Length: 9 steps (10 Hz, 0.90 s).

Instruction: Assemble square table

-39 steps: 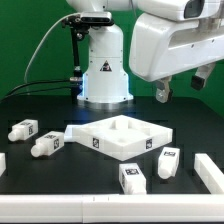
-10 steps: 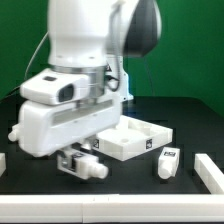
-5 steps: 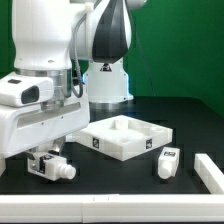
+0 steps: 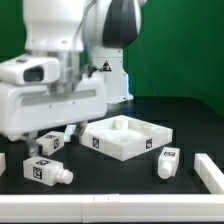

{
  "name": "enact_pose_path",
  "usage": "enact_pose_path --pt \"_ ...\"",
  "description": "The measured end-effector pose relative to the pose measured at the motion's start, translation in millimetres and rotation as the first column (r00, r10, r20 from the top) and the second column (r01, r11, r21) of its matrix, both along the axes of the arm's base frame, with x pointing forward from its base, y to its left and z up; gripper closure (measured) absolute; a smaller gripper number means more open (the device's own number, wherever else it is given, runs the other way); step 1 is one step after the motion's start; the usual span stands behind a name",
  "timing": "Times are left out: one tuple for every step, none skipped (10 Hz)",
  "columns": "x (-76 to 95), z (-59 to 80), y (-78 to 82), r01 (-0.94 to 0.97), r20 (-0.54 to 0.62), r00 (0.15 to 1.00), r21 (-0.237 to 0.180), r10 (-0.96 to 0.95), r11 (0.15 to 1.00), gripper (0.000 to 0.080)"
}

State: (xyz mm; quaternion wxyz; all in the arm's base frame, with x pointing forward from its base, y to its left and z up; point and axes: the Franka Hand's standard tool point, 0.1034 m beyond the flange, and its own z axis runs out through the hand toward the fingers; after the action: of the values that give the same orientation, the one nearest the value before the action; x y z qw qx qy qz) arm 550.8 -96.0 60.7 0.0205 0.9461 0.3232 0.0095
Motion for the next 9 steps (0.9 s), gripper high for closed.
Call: enact_pose_path --pt "7.3 8.7 26.0 0.147 -0.001 0.989 0.006 -0.147 0.989 0.0157" --pt "20.4 13.6 57.3 0.243 0.006 0.97 0.013 -0.243 0.97 0.0151" --pt "30.6 13.2 71.4 0.262 0.013 0.965 0.014 -0.263 0.965 0.0151" --pt "28.9 11.5 66.8 0.231 0.01 0.973 0.011 -0.232 0.973 0.015" --pt "28.7 11.3 66.4 0.234 0.01 0.972 0.011 -0.235 0.972 0.015" --pt "28.8 11.2 67.5 0.232 0.01 0.973 0.012 -0.232 0.973 0.015" --pt "28.7 11.1 67.3 0.232 0.01 0.973 0.012 -0.232 0.973 0.015" --pt "26.3 9.5 71.9 0.303 0.007 0.953 0.017 -0.303 0.953 0.015" --pt "15.5 4.3 92.3 0.449 -0.016 0.894 0.019 -0.449 0.893 0.015"
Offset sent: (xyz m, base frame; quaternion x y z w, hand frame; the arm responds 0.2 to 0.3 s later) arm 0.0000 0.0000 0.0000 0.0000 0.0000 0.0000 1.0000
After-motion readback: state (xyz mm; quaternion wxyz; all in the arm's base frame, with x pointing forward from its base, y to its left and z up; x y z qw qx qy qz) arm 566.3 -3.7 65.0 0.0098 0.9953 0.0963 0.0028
